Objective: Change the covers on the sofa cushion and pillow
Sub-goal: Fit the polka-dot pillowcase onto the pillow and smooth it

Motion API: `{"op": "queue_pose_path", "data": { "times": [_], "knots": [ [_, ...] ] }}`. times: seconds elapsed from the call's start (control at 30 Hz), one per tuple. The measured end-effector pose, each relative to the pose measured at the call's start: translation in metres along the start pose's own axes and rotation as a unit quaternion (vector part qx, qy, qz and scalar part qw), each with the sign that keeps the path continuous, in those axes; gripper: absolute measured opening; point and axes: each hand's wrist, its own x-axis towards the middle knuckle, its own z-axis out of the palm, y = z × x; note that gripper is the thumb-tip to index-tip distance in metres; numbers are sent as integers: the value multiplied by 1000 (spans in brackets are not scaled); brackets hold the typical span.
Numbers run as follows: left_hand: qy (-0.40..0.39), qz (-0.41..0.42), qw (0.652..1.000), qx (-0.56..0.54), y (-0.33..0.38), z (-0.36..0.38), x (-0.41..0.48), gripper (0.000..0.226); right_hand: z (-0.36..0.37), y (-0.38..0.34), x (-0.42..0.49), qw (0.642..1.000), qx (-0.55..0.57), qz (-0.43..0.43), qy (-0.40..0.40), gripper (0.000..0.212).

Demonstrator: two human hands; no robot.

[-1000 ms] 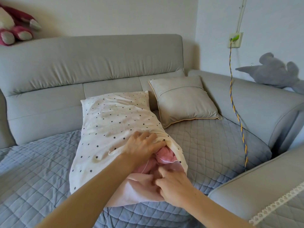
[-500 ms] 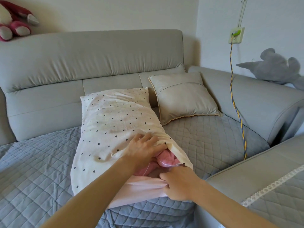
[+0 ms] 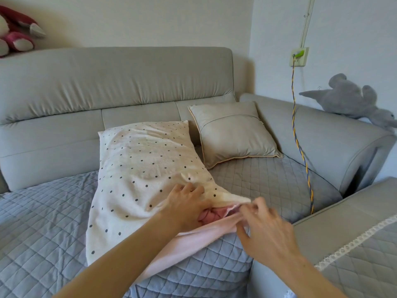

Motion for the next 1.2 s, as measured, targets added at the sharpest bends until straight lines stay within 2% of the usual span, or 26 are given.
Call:
{"op": "queue_pose_path", "data": {
  "times": [0.07, 0.13, 0.23, 0.33, 0.43, 0.5, 0.6, 0.63, 0.67, 0.7, 0.77, 0.83, 0.93, 1.0, 1.07, 1.13, 1.2],
  "knots": [
    [-33, 10, 999, 8, 7, -6, 3, 33, 4, 20, -3, 1000, 0, 20, -11, 39],
    [-73, 24, 997, 2, 15, -10, 10, 37, 4, 37, -6, 1000, 7, 9, -11, 50],
    [-108, 3, 993, -57, 22, -13, 22, 48, -2, 40, -11, 999, 30, -18, -6, 48],
    [-64, -28, 990, -124, 24, -14, 22, 42, -10, 24, -2, 989, 142, -23, 42, 20],
    [-10, -37, 983, -180, 13, -17, 16, 36, -16, -1, 20, 952, 295, -18, 75, 15],
    [38, -62, 972, -223, -4, -23, 7, 42, -11, -17, 30, 946, 319, -56, 29, 23],
    [134, -56, 975, -170, -33, -29, -27, 37, 7, -32, 34, 950, 237, -138, -150, 59],
    [148, -51, 977, -146, -39, -31, -45, 30, 10, -31, 35, 950, 237, -128, -161, 66],
    [153, -50, 979, -128, -43, -30, -64, 22, 11, -28, 37, 955, 244, -97, -135, 67],
    [149, -56, 981, -114, -45, -28, -81, 31, 10, -25, 39, 964, 245, -57, -92, 63],
    [156, -86, 979, -101, -42, -17, -116, 71, 5, -18, 42, 981, 189, 29, -20, 47],
    [179, -108, 974, -86, -36, -5, -150, 87, 2, -16, 40, 992, 101, 69, 11, 35],
    [169, -131, 975, -67, -41, 4, -194, 81, -1, -15, 32, 994, 34, 105, 4, 32],
    [131, -171, 974, -68, -54, 12, -220, 65, -2, -8, 30, 991, 14, 133, -29, 33],
    [112, -239, 960, -90, -68, 21, -241, 46, 2, -2, 27, 993, -1, 112, -36, 28],
    [91, -282, 948, -117, -68, 26, -246, 45, 8, -4, 20, 996, 55, 71, -11, 17],
    [81, -308, 937, -143, -55, 23, -237, 42, 7, -8, 15, 972, 218, 78, 25, 2]
  ]
}}
